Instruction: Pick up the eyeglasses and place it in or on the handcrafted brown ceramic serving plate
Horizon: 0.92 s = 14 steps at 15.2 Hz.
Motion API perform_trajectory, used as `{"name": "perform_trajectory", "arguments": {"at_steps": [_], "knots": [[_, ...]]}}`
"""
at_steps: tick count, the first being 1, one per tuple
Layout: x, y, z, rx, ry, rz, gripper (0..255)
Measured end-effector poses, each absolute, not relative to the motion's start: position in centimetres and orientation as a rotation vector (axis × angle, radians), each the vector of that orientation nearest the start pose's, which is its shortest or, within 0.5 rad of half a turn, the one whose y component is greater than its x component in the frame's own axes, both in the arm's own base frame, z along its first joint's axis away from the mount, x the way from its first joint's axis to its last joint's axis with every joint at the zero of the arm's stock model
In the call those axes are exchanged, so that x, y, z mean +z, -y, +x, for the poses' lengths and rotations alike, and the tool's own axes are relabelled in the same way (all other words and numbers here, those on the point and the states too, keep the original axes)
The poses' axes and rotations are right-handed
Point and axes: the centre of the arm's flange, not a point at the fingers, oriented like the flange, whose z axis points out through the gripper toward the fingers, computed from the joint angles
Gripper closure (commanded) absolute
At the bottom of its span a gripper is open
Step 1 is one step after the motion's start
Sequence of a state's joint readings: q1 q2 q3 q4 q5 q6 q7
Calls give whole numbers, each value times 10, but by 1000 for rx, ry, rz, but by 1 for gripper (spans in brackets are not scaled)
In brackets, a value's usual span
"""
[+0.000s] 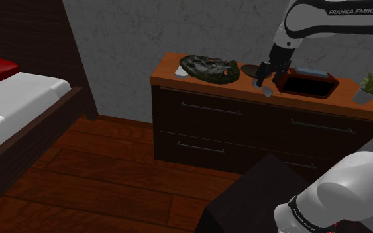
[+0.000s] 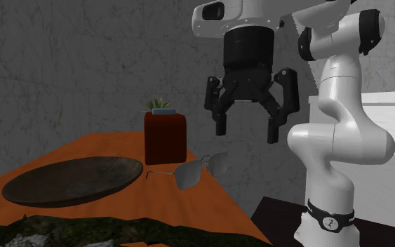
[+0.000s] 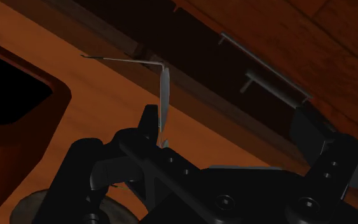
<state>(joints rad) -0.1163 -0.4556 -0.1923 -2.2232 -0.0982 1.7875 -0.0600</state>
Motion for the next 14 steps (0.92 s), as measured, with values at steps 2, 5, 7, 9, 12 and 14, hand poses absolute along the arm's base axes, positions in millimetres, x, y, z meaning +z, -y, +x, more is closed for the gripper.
{"name": "perform_trajectory", "arguments": {"at_steps": [2, 5, 7, 9, 12, 14], "knots": [[544, 168, 406, -29, -347, -3141, 0], [535, 196, 422, -41, -370, -3143, 0], [527, 200, 426, -44, -374, -3144, 0], [517, 201, 428, -45, -375, -3144, 0], [502, 202, 429, -45, -376, -3144, 0], [496, 203, 429, -45, -376, -3144, 0]]}}
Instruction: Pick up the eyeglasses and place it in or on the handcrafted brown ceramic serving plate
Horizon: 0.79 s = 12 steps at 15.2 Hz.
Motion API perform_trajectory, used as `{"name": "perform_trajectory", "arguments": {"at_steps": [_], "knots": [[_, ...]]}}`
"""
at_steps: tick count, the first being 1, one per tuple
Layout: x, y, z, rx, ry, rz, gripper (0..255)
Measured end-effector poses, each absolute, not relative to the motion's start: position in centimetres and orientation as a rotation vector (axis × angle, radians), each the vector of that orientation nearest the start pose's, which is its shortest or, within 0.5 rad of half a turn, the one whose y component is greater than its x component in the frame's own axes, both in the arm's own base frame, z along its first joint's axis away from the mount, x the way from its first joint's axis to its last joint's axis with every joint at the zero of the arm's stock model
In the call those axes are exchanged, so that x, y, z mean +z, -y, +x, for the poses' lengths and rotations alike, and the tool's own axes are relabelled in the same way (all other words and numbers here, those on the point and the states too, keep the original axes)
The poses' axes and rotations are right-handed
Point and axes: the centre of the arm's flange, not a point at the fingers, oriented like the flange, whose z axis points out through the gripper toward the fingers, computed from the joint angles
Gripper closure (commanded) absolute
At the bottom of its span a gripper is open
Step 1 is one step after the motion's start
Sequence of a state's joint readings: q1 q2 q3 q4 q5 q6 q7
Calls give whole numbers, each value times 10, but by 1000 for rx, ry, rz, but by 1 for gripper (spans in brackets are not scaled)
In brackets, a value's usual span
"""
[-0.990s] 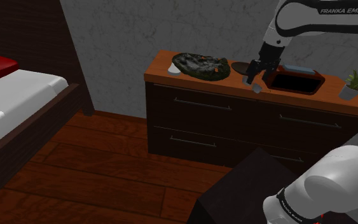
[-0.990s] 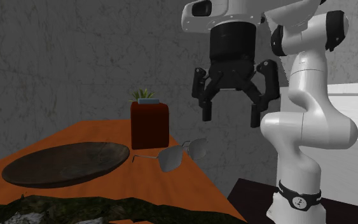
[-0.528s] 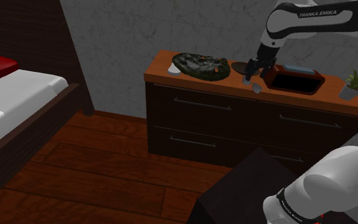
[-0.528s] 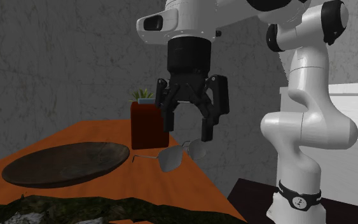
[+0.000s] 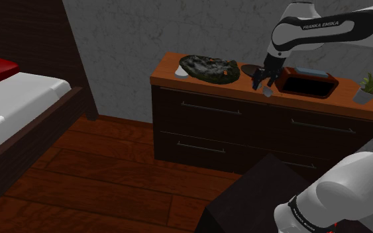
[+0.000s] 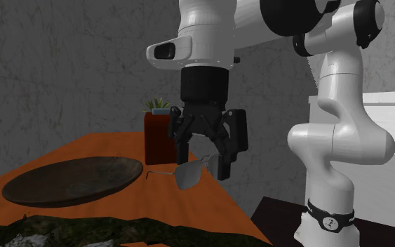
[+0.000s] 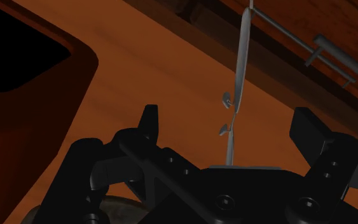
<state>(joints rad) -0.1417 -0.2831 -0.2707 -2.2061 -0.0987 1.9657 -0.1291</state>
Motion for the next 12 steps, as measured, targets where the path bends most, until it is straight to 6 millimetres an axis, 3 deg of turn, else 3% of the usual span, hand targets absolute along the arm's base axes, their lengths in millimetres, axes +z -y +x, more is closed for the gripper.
{"name": "perform_trajectory", "arguments": {"at_steps": [5, 6, 12], "knots": [[493, 202, 429, -46, -376, -3144, 0], [493, 202, 429, -46, -376, -3144, 255], [494, 202, 429, -48, -376, -3144, 255]]}}
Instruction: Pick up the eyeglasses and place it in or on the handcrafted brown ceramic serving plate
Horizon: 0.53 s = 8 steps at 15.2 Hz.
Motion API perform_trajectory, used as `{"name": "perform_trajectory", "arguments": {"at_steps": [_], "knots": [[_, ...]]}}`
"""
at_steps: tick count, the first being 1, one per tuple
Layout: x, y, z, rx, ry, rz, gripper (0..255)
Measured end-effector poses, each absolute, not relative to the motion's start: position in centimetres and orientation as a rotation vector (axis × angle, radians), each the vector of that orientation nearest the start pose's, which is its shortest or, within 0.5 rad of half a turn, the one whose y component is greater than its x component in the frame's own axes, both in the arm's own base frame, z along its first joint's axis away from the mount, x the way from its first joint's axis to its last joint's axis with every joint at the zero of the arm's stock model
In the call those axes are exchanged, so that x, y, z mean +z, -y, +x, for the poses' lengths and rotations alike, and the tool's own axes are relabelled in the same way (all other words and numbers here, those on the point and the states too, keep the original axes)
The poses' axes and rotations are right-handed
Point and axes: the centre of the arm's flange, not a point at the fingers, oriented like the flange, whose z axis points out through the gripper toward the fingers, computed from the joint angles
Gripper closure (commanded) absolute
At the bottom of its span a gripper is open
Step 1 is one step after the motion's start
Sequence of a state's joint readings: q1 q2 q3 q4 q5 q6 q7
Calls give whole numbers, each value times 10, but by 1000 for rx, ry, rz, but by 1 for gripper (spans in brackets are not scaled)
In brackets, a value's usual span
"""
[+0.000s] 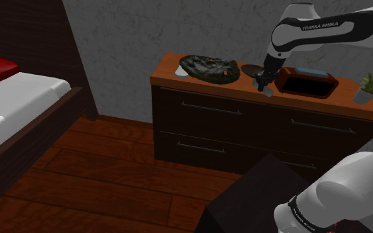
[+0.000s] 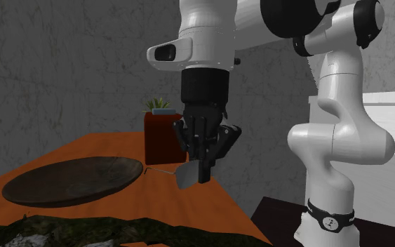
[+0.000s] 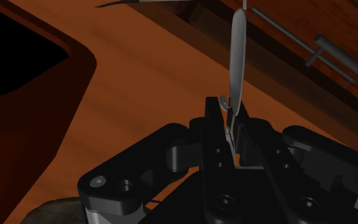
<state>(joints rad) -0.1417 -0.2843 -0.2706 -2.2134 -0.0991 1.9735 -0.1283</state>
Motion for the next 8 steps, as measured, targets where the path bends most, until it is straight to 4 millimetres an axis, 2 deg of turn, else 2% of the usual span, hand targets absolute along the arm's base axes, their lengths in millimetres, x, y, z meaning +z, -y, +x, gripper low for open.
{"name": "perform_trajectory", "arguments": {"at_steps": [4, 8], "knots": [[494, 202, 429, -47, -376, -3144, 255], [509, 202, 429, -47, -375, -3144, 255]]}}
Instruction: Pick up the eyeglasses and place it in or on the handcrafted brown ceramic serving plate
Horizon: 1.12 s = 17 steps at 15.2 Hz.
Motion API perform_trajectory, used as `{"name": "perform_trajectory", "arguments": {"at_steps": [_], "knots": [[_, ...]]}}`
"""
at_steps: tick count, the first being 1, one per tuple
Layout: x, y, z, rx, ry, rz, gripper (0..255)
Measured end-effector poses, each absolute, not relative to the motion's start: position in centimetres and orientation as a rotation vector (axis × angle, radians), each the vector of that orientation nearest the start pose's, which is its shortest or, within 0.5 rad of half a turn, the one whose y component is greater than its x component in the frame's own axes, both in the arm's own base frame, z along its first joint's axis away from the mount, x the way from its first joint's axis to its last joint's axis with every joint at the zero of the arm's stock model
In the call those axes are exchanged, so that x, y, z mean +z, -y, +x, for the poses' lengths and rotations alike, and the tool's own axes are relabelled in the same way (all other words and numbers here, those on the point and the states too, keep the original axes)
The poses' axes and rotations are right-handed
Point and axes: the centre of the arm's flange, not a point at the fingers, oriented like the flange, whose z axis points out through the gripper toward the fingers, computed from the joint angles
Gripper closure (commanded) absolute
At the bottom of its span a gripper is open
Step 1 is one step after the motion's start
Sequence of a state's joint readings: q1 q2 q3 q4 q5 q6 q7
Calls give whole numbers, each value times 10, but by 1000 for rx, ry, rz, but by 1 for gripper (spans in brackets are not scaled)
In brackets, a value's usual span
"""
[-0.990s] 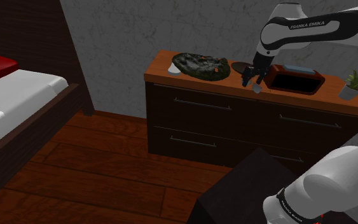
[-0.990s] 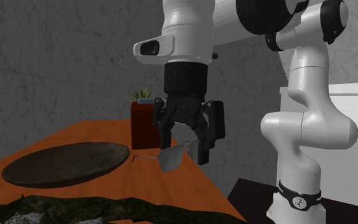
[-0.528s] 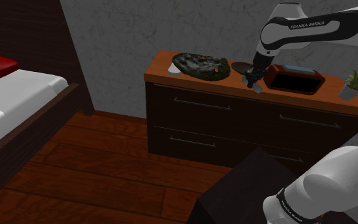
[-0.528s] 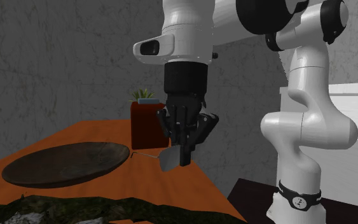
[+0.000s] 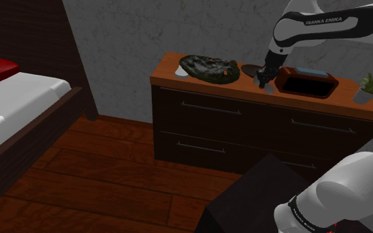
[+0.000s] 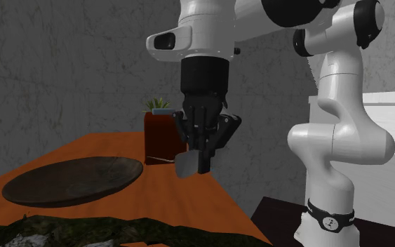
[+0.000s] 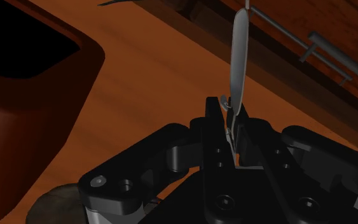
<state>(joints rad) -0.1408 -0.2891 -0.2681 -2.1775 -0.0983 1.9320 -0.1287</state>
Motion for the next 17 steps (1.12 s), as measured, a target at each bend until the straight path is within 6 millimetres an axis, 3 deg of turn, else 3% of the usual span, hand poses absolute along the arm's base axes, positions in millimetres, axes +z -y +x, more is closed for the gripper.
{"name": "perform_trajectory", "arguments": {"at_steps": [15, 17], "knots": [[588, 202, 429, -47, -376, -3144, 255], [593, 211, 441, -47, -376, -3144, 255]]}}
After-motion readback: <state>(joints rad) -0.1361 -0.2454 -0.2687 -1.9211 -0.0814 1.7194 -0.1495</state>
